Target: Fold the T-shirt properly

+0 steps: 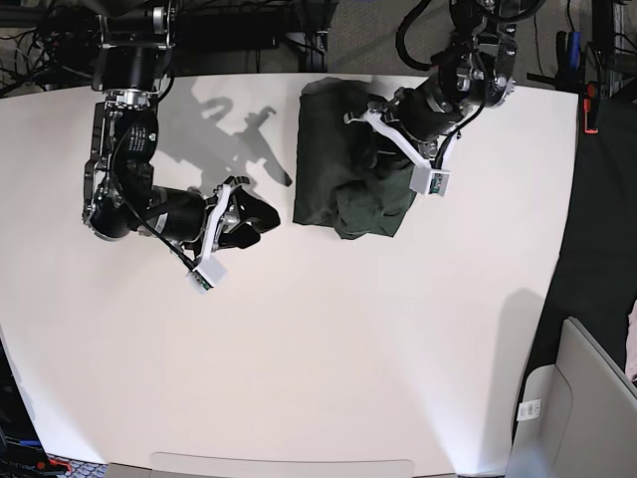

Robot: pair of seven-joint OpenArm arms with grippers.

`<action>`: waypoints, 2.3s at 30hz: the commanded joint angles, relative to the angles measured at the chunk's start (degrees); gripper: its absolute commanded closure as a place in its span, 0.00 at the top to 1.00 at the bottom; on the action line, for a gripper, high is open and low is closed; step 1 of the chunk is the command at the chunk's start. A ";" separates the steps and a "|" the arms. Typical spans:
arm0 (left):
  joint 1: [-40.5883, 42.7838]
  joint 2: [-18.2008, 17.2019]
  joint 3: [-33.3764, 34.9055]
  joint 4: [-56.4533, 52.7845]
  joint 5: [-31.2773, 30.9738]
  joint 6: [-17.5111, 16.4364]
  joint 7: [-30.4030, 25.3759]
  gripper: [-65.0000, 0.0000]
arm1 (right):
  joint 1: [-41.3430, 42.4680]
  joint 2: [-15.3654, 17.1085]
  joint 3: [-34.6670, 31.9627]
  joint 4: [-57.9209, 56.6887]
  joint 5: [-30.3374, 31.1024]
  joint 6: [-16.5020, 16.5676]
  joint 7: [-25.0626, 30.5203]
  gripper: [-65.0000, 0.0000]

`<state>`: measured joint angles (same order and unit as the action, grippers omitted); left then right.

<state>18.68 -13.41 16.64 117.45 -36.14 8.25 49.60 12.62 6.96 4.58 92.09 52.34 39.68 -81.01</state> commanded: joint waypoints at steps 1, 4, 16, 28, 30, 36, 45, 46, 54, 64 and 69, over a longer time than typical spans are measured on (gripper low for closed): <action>-0.26 -1.05 2.04 1.01 1.02 1.64 -2.79 0.26 | 1.40 0.20 0.12 0.87 1.16 0.32 1.01 0.40; -0.26 -3.43 8.19 1.01 7.17 9.99 -7.10 0.26 | 1.84 0.20 0.12 -0.62 1.16 0.32 1.01 0.40; -0.43 -4.13 15.22 0.84 19.04 17.20 -8.24 0.12 | 3.86 0.20 0.21 -3.52 1.16 0.32 1.01 0.40; 1.41 -3.69 5.47 1.01 19.04 20.80 -8.15 0.01 | 4.56 0.12 -0.40 -4.75 1.07 0.32 1.06 0.40; 2.20 -3.78 4.15 1.01 19.04 23.44 -8.07 0.01 | 5.00 0.12 -1.90 -4.75 1.07 0.32 1.06 0.40; 4.93 -3.78 1.33 1.01 19.04 24.94 -8.07 0.01 | 7.99 -1.20 -6.56 -4.67 -3.41 0.32 1.14 0.40; 7.48 -3.69 1.25 1.01 18.95 25.02 -8.24 0.01 | 16.26 -6.83 -19.30 -9.06 -11.15 0.32 1.14 0.40; 7.83 -3.69 1.25 1.01 18.95 25.02 -8.33 0.01 | 17.05 -7.01 -20.62 -9.32 -11.15 0.32 1.06 0.40; 8.18 -2.46 1.33 1.01 18.87 25.02 -8.33 0.01 | 20.83 -5.16 -31.44 -9.32 -11.06 0.32 1.01 0.40; 8.18 -2.37 1.42 1.01 18.78 25.02 -8.33 0.01 | 22.94 -5.77 -39.61 -9.76 -11.06 0.32 1.01 0.40; 8.18 -1.76 1.33 1.01 18.78 25.02 -8.33 0.01 | 22.85 -7.36 -41.11 -13.81 -11.41 0.32 1.01 0.40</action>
<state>26.83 -14.92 18.11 117.32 -18.15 32.95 42.17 33.89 -0.40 -36.93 77.14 40.45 39.68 -80.58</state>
